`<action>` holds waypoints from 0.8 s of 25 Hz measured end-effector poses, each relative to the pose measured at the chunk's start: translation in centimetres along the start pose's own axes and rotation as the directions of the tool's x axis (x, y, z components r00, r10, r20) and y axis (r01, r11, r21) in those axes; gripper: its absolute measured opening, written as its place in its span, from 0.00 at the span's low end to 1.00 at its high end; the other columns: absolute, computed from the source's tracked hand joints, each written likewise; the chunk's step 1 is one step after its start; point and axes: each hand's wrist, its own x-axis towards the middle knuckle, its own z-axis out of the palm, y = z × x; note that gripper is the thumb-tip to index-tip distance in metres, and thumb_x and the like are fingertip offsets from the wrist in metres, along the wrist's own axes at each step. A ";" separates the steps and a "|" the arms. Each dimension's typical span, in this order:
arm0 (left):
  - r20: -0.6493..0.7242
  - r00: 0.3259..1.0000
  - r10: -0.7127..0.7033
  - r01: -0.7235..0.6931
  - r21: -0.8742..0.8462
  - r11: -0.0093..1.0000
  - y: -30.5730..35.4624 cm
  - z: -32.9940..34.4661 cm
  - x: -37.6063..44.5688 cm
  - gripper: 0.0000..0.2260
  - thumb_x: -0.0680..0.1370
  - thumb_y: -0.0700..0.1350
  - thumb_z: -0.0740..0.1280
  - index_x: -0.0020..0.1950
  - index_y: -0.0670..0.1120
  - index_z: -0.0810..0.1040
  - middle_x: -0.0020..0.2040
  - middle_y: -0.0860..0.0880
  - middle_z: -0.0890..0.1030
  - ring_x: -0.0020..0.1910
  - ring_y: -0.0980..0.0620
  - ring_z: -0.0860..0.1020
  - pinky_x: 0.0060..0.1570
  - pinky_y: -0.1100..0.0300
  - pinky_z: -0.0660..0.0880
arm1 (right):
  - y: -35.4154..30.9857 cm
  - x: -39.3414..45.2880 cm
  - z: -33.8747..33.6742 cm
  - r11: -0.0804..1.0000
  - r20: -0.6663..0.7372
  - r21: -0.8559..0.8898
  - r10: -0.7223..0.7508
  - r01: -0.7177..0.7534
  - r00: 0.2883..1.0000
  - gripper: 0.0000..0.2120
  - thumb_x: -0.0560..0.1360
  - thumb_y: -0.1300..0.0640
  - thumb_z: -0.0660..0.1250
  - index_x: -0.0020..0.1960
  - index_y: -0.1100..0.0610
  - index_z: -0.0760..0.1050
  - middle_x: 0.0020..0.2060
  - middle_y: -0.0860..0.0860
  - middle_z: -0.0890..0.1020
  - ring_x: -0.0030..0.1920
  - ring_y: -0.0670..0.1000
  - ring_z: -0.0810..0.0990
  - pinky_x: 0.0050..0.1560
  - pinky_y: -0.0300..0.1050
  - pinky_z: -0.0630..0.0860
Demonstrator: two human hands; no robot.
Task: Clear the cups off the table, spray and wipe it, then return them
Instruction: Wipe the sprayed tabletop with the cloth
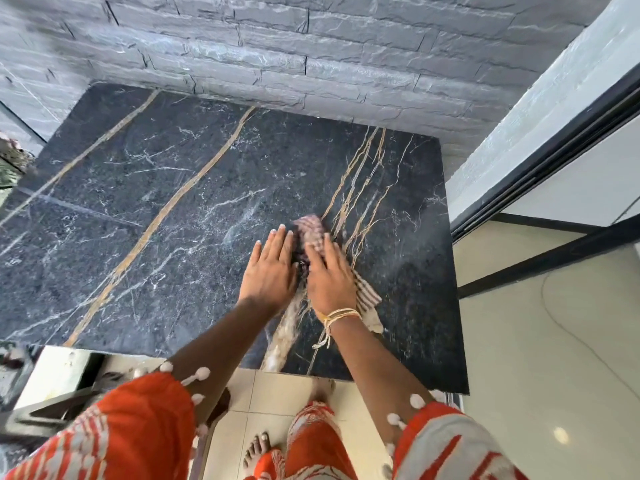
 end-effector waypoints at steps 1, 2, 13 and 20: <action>0.005 1.000 -0.001 0.001 0.000 1.000 0.1 0.0 1.0 0.28 0.82 0.52 0.45 0.78 0.42 0.40 0.79 0.45 0.42 0.78 0.48 0.42 0.76 0.51 0.41 | 0.6 0.9 -0.1 0.996 0.008 -0.003 -0.090 0.090 0.996 0.27 0.77 0.59 0.60 0.75 0.49 0.62 0.77 0.56 0.58 0.75 0.61 0.60 0.73 0.58 0.61; 0.014 1.000 -0.001 0.002 -0.006 1.000 0.4 -0.1 2.1 0.28 0.82 0.53 0.45 0.79 0.43 0.40 0.79 0.45 0.42 0.78 0.48 0.43 0.76 0.51 0.41 | 1.7 1.9 -0.5 0.991 0.008 -0.010 -0.131 0.132 0.991 0.26 0.77 0.59 0.60 0.75 0.49 0.63 0.76 0.56 0.59 0.74 0.60 0.62 0.73 0.57 0.62; 0.035 0.999 -0.016 0.018 -0.040 0.999 3.4 -0.7 13.8 0.30 0.83 0.56 0.47 0.79 0.45 0.41 0.79 0.48 0.42 0.78 0.50 0.44 0.77 0.52 0.43 | 16.5 10.6 -5.3 0.802 -0.269 0.182 0.597 -0.569 0.755 0.27 0.77 0.58 0.58 0.75 0.50 0.61 0.77 0.58 0.56 0.75 0.62 0.59 0.73 0.57 0.60; 0.049 0.995 -0.092 0.092 0.011 0.996 3.3 0.3 17.9 0.29 0.82 0.58 0.43 0.79 0.47 0.39 0.79 0.51 0.40 0.78 0.52 0.42 0.77 0.51 0.43 | 9.3 18.3 -4.2 0.991 -0.057 0.006 0.133 -0.133 0.989 0.29 0.77 0.55 0.63 0.76 0.50 0.59 0.78 0.57 0.53 0.75 0.63 0.56 0.75 0.58 0.58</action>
